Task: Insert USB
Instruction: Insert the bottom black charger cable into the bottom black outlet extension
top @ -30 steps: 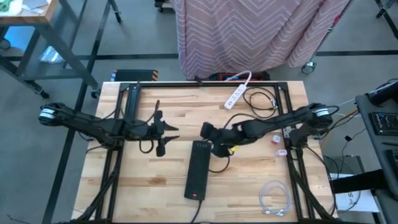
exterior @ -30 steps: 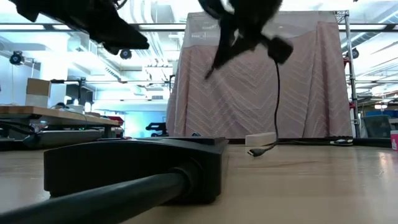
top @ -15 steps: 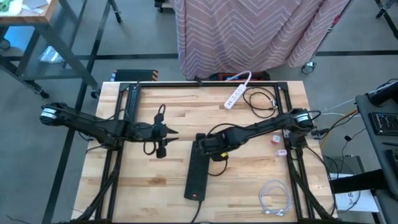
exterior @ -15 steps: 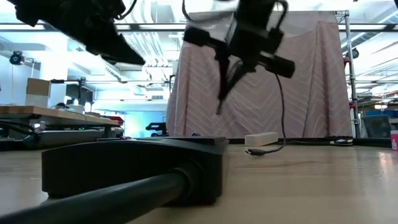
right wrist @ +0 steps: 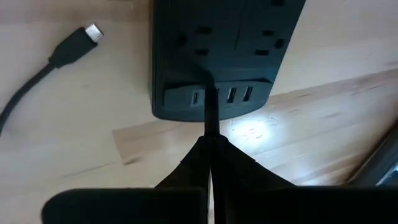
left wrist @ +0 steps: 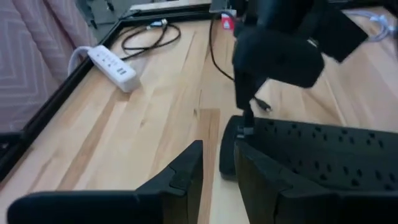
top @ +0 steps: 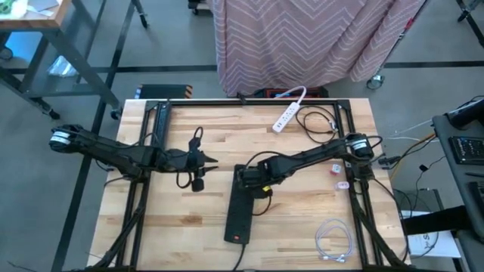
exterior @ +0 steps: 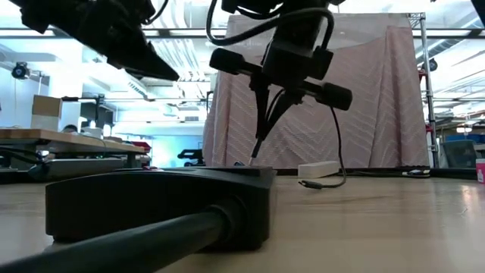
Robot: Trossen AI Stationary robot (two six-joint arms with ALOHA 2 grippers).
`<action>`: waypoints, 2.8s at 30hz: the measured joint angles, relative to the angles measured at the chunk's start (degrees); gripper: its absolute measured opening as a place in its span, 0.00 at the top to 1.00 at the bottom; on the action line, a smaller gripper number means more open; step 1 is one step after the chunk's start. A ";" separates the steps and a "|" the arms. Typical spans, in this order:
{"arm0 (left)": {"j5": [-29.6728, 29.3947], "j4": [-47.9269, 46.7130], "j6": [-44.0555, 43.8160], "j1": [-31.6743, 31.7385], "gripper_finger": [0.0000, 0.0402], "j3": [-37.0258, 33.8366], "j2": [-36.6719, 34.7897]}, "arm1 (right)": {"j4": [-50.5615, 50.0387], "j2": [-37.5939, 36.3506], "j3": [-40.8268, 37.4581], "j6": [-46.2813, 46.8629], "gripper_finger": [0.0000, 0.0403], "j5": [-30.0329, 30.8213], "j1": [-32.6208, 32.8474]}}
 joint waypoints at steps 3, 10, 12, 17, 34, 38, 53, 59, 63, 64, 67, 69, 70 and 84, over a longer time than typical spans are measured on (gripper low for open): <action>-1.07 -0.42 0.02 0.02 0.81 -0.02 -0.10 | 0.89 -0.18 0.00 1.08 1.00 -0.31 -0.24; -1.41 0.04 0.02 0.02 0.79 -0.02 0.34 | 0.73 -0.07 0.00 1.31 1.00 -0.31 -1.19; -1.40 0.17 0.02 0.02 0.79 -0.02 0.80 | 0.85 -0.07 0.00 1.32 1.00 -0.30 -1.40; -0.93 4.18 1.91 0.69 0.81 -0.02 4.56 | 0.89 -0.03 0.00 1.35 1.00 -0.55 -1.97; 12.27 12.24 2.60 6.62 0.81 2.18 20.27 | 0.83 0.17 0.00 4.52 1.00 -1.83 -2.11; 12.12 12.41 3.07 6.56 0.81 5.89 26.10 | 0.91 0.20 -0.02 4.65 1.00 -1.85 -2.11; 12.96 11.21 4.59 7.13 0.81 11.69 34.81 | -2.85 0.09 -0.24 12.06 1.00 -5.01 -2.00; 13.04 13.06 4.69 7.04 0.81 10.08 33.56 | -1.61 -0.17 -0.21 12.64 1.00 -4.97 -1.96; 13.14 19.36 4.37 6.64 0.81 6.03 33.60 | -0.88 -0.38 -0.01 14.55 1.00 -4.18 -1.98; 13.18 22.15 4.32 6.26 0.81 4.56 33.64 | -0.62 -0.53 0.07 15.04 1.00 -4.11 -1.98; 13.38 32.07 4.23 5.28 0.81 0.55 33.67 | -0.16 -0.66 0.09 15.05 1.00 -4.10 -1.95; 13.38 35.64 3.95 5.03 0.81 -1.18 33.67 | 0.35 -0.63 0.09 14.84 1.00 -3.50 -1.71; 13.34 35.94 3.86 5.05 0.81 -1.59 33.85 | 0.29 -0.63 0.10 14.44 1.00 -2.59 -1.58; 13.76 39.66 4.52 4.59 0.81 1.96 40.19 | 1.00 -0.59 3.15 16.72 1.00 0.09 0.31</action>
